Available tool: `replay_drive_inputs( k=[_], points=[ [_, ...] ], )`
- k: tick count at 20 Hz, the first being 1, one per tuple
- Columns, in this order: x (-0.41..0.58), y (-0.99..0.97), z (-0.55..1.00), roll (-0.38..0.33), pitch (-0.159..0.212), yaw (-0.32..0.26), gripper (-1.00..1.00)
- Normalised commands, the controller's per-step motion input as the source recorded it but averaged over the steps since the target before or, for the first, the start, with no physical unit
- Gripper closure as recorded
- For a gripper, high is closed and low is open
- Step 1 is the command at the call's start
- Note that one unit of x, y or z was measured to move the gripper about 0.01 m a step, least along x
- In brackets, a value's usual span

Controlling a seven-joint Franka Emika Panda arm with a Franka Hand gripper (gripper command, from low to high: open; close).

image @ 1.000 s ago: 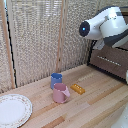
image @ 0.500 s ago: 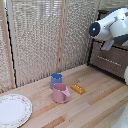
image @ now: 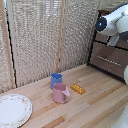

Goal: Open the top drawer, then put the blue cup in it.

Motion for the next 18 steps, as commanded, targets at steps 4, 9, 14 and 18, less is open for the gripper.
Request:
replay_drive_inputs(
  k=[4, 9, 14, 18],
  points=[
    [0.144, -0.15, -0.05, 0.166, 0.148, -0.091, 1.00],
    [0.000, -0.05, -0.01, 0.025, 0.009, 0.069, 1.00],
    [-0.001, 0.06, 0.01, -0.003, -0.006, 0.031, 1.00],
    [-0.003, 0.58, 0.00, -0.021, -0.010, -0.110, 1.00]
  ],
)
